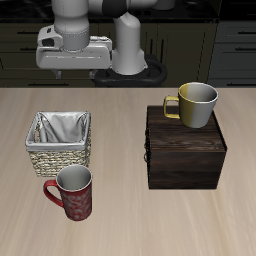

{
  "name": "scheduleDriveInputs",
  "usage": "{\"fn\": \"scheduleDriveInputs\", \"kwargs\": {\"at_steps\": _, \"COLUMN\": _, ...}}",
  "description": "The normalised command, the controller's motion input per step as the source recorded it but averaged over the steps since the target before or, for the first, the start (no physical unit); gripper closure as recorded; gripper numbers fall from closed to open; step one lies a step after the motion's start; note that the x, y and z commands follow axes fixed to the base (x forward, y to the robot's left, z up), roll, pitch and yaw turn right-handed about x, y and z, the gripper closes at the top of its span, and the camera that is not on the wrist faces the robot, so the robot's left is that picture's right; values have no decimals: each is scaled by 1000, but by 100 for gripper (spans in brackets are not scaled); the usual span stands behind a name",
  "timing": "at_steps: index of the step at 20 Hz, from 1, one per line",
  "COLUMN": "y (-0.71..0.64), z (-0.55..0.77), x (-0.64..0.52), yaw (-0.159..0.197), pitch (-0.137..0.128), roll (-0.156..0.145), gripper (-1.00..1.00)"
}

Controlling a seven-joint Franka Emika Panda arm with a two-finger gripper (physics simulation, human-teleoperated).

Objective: Place the red mug in the basket

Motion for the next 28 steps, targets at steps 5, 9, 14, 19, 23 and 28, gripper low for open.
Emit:
{"fn": "scheduleDriveInputs", "kwargs": {"at_steps": 5, "y": -106, "z": 94, "x": 391, "yaw": 9, "pitch": -2, "roll": -14, "gripper": -100}}
{"fn": "scheduleDriveInputs", "kwargs": {"at_steps": 9, "y": -102, "z": 168, "x": 479, "yaw": -30, "pitch": -16, "roll": -15, "gripper": -100}}
{"fn": "scheduleDriveInputs", "kwargs": {"at_steps": 14, "y": -56, "z": 14, "x": 421, "yaw": -22, "pitch": 36, "roll": -17, "gripper": -100}}
{"fn": "scheduleDriveInputs", "kwargs": {"at_steps": 19, "y": 1, "z": 3, "x": 473, "yaw": 8, "pitch": 26, "roll": 16, "gripper": -100}}
{"fn": "scheduleDriveInputs", "kwargs": {"at_steps": 23, "y": 18, "z": -13, "x": 433, "yaw": 17, "pitch": -21, "roll": -17, "gripper": -100}}
{"fn": "scheduleDriveInputs", "kwargs": {"at_steps": 28, "y": -66, "z": -41, "x": 386, "yaw": -23, "pitch": 25, "roll": -9, "gripper": -100}}
